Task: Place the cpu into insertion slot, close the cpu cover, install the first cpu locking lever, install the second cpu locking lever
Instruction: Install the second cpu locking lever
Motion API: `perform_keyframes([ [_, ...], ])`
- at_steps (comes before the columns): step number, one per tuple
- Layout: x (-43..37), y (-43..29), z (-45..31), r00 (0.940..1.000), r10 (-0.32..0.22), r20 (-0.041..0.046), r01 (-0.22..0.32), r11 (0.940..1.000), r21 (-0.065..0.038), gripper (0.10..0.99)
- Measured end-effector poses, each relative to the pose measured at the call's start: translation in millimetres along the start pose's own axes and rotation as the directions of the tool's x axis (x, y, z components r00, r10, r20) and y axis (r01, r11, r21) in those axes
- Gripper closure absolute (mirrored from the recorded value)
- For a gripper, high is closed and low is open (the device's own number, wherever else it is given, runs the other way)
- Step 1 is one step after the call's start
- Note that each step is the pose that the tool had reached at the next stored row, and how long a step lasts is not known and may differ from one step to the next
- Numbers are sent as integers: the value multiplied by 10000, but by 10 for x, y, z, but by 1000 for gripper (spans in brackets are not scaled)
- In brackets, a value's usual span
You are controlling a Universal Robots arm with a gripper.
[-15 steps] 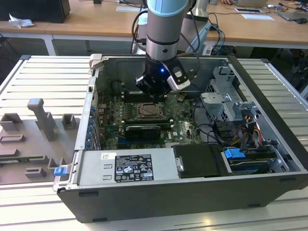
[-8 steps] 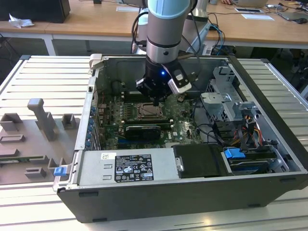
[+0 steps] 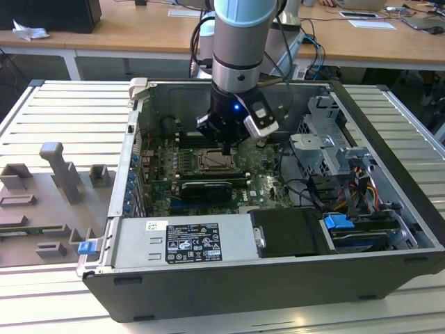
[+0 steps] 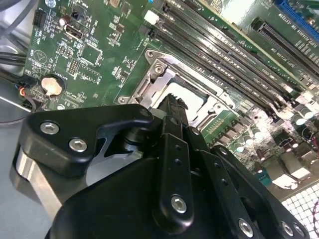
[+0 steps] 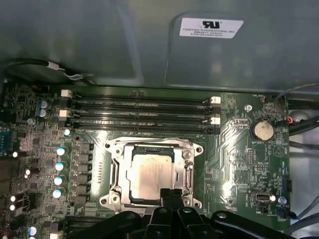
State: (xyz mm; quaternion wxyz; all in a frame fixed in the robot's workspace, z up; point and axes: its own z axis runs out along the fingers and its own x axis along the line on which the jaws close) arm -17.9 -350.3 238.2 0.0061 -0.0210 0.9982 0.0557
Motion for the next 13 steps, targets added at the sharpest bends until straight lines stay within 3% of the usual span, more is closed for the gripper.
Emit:
perform_keyframes([
  [8,6,-134,-15,10000,1,0,-1,10000,-10,980],
  [13,9,-206,-23,10000,2,6,-1,9999,-114,980],
])
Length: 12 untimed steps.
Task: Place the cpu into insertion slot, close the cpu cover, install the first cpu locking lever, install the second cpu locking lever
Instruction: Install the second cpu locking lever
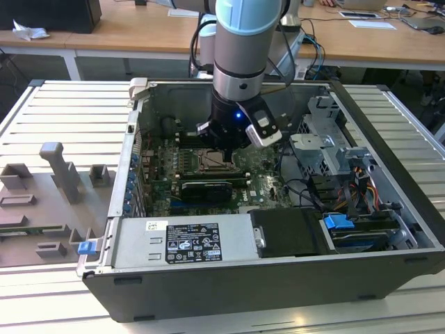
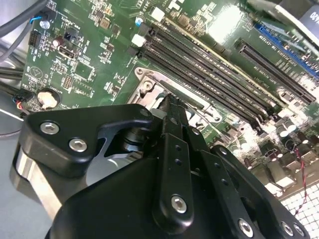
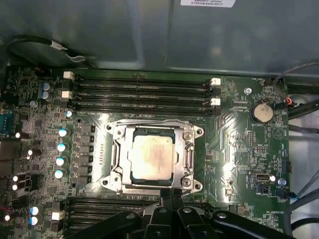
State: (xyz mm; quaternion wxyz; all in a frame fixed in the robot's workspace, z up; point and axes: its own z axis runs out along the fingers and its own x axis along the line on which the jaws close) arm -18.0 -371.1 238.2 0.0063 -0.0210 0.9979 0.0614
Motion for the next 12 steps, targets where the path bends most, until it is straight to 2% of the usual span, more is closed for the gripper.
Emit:
perform_keyframes([
  [2,2,-33,-4,10000,1,0,-1,10000,-13,980],
  [5,1,-42,-29,10000,-1,1,1,10000,-17,980],
  [12,4,-95,-37,10000,0,1,0,10000,-26,980],
])
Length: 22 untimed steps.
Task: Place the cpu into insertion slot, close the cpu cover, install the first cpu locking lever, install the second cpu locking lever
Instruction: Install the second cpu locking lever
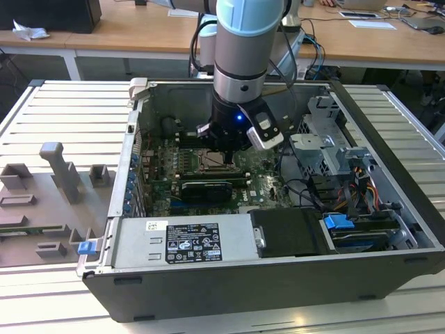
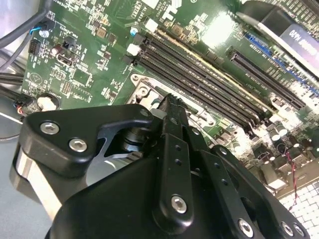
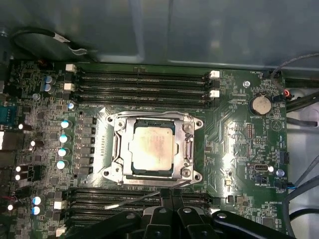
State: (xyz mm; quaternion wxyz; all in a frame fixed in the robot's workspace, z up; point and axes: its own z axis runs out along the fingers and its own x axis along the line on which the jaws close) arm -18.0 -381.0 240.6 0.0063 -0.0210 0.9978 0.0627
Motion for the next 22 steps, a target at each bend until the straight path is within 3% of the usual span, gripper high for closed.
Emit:
perform_keyframes([
  [5,3,-64,-7,10000,1,0,-1,10000,-4,980],
  [7,4,-83,-6,10000,1,3,-1,10000,-55,980],
  [11,54,-93,0,10000,5,20,-5,9989,-466,980],
  [13,128,-95,10,10000,4,24,-3,9986,-537,980],
  [15,235,-93,22,10000,5,23,-4,9985,-541,980],
  [18,316,-95,67,10000,4,23,-3,9985,-545,980],
  [21,345,-109,185,10000,-3,22,4,9985,-549,980],
  [22,353,-110,190,10000,-4,21,5,9984,-557,980],
])
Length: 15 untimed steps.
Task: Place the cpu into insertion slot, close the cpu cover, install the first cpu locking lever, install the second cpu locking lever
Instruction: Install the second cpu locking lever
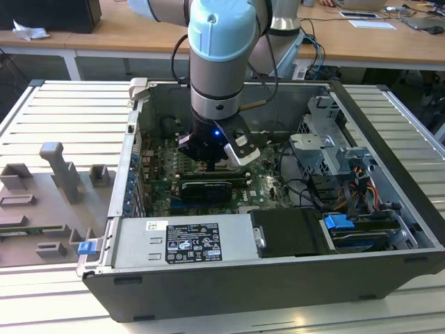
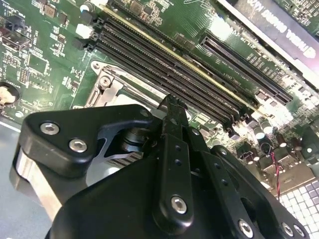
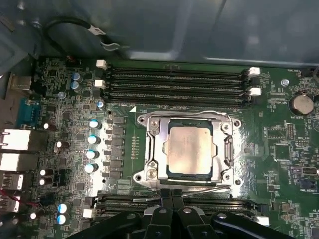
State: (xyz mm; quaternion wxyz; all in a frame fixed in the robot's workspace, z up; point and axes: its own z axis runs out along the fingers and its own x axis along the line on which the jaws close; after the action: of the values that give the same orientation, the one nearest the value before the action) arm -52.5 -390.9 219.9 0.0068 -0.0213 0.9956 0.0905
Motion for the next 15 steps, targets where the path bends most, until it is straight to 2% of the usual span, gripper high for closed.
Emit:
perform_keyframes([
  [6,3,0,1,10000,-2,1,2,10000,-2,980],
  [10,70,2,8,10000,-5,2,5,10000,-41,980],
  [15,173,-4,27,10000,-21,5,22,9998,-202,980],
])
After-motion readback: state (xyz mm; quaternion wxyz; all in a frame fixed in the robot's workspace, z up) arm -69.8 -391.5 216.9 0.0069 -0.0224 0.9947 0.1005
